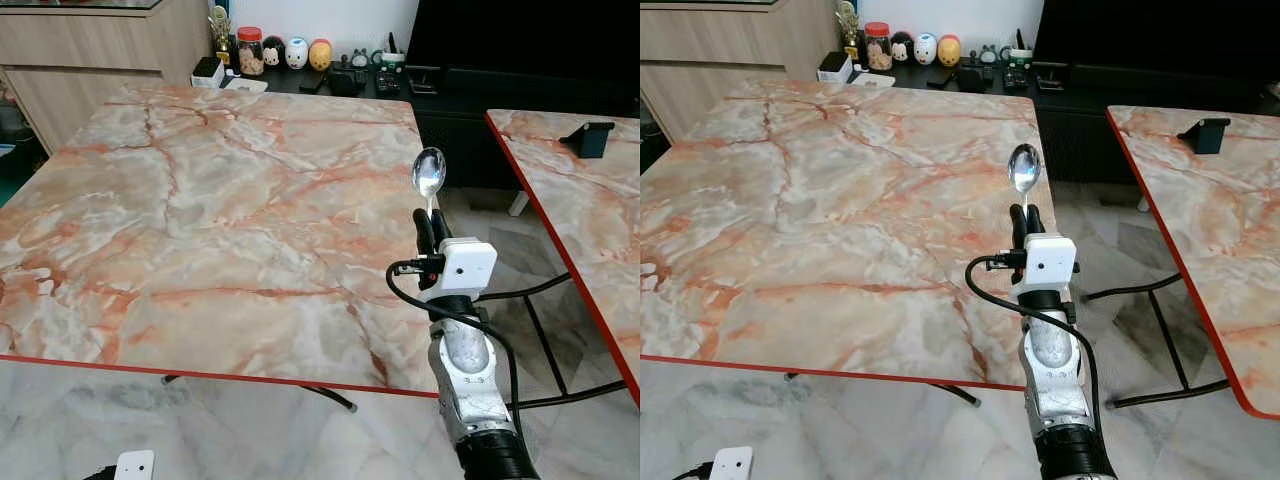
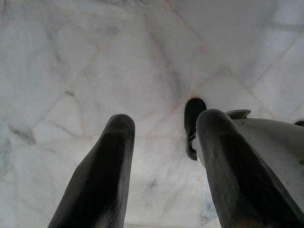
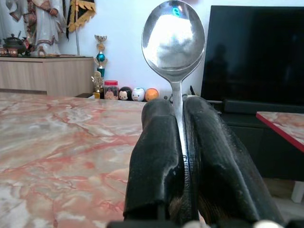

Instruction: Setting the table

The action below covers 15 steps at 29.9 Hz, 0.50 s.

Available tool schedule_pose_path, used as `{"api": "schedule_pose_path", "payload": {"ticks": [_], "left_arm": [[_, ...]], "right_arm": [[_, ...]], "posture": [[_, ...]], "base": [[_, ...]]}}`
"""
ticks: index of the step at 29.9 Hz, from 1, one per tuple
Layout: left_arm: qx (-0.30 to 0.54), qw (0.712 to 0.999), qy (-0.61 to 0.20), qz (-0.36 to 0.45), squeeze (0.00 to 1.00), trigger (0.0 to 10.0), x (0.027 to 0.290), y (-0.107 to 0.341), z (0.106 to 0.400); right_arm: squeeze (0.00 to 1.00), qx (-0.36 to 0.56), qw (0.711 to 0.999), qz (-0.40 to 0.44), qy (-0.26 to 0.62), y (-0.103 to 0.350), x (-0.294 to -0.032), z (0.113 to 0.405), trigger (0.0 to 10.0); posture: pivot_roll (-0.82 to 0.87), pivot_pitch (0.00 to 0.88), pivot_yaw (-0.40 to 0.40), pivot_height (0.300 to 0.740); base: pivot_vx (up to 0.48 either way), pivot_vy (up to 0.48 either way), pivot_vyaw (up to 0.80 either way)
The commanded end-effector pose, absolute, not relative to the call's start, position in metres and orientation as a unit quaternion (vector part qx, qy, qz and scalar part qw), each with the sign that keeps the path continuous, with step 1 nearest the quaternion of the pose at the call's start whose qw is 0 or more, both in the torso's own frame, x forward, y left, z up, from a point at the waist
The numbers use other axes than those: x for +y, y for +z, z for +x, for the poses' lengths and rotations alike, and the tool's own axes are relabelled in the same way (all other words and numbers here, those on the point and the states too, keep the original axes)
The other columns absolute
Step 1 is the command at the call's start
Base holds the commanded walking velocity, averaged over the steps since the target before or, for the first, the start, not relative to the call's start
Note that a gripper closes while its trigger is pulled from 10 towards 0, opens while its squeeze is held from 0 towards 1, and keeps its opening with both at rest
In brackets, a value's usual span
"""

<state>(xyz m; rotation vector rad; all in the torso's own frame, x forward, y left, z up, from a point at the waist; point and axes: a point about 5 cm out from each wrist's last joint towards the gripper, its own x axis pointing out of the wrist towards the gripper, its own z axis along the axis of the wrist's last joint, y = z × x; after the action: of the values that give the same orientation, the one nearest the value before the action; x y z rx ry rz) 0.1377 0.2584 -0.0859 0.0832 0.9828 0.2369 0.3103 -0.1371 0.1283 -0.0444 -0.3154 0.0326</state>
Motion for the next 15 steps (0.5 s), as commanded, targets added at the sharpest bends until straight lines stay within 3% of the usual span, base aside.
{"api": "schedule_pose_path", "payload": {"ticks": [1,15], "left_arm": [[0.473,0.873,0.108,0.045,0.0,10.0,0.2558,-0.0871,0.1367],[0.473,0.874,0.106,0.045,0.0,10.0,0.2549,-0.0872,0.1371]], "right_arm": [[0.0,-0.179,0.984,-0.021,0.008,0.1417,-0.1392,0.3141,10.0],[0.0,-0.194,0.98,-0.033,0.014,0.1511,-0.1377,0.317,10.0]], "posture": [[0.02,0.0,-0.08,0.74],[0.01,0.0,-0.081,0.74]], "base": [[0.0,-0.326,0.0],[0.0,-0.379,0.0]]}}
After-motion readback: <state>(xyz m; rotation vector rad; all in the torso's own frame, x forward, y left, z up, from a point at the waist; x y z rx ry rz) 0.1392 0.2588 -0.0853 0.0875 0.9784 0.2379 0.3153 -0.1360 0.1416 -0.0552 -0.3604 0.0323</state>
